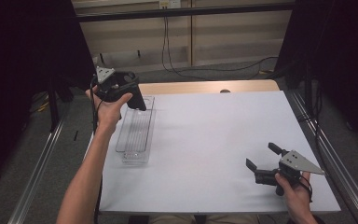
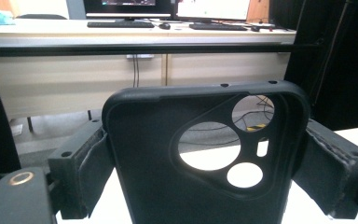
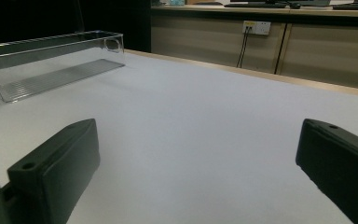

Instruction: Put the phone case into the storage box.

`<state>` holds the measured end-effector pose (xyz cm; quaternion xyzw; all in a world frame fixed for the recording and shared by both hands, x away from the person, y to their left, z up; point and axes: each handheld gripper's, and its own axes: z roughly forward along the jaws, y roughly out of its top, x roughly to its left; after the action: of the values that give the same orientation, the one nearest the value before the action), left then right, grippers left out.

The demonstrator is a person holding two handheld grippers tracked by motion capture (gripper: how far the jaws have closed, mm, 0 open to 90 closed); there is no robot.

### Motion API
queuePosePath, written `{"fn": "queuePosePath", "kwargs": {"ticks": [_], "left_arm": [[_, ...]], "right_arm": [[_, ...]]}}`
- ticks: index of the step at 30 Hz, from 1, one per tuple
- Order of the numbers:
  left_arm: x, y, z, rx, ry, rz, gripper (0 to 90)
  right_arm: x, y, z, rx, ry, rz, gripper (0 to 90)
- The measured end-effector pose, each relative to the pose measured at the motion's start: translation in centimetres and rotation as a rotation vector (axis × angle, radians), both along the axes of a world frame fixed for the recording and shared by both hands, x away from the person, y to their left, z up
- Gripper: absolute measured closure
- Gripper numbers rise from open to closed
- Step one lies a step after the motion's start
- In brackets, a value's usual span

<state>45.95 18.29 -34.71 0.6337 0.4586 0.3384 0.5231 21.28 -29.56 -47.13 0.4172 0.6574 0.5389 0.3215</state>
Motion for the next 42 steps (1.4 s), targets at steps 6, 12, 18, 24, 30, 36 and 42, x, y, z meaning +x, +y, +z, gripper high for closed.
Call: {"fn": "queuePosePath", "kwargs": {"ticks": [6,12,18,24,30,36,42], "left_arm": [[0.7,-0.2,-0.7,0.002,0.016,0.019,13.4],[1.4,-0.6,-1.2,0.0,0.02,0.032,13.4],[2.0,-1.0,-1.9,0.027,0.035,0.048,13.4],[2.5,-1.5,-2.4,0.038,0.023,0.041,13.4],[3.2,-1.7,-3.1,0.048,0.018,0.049,13.3],[4.0,-1.8,-3.4,0.06,0.028,0.055,13.3],[4.6,-2.2,-4.1,0.05,0.035,0.055,13.2]], "right_arm": [[0.0,0.0,0.0,0.002,-0.005,-0.001,0.0],[0.0,0.0,0.0,0.003,-0.002,0.0,0.0],[0.0,-0.1,-0.1,0.007,0.002,-0.01,0.0],[0.0,-0.1,-0.1,0.005,0.004,-0.003,0.0],[0.0,-0.1,-0.1,0.001,0.006,0.002,0.0],[0.0,0.0,-0.1,-0.002,0.013,0.007,0.0],[0.1,0.1,-0.2,-0.002,0.016,0.01,0.0]]}}
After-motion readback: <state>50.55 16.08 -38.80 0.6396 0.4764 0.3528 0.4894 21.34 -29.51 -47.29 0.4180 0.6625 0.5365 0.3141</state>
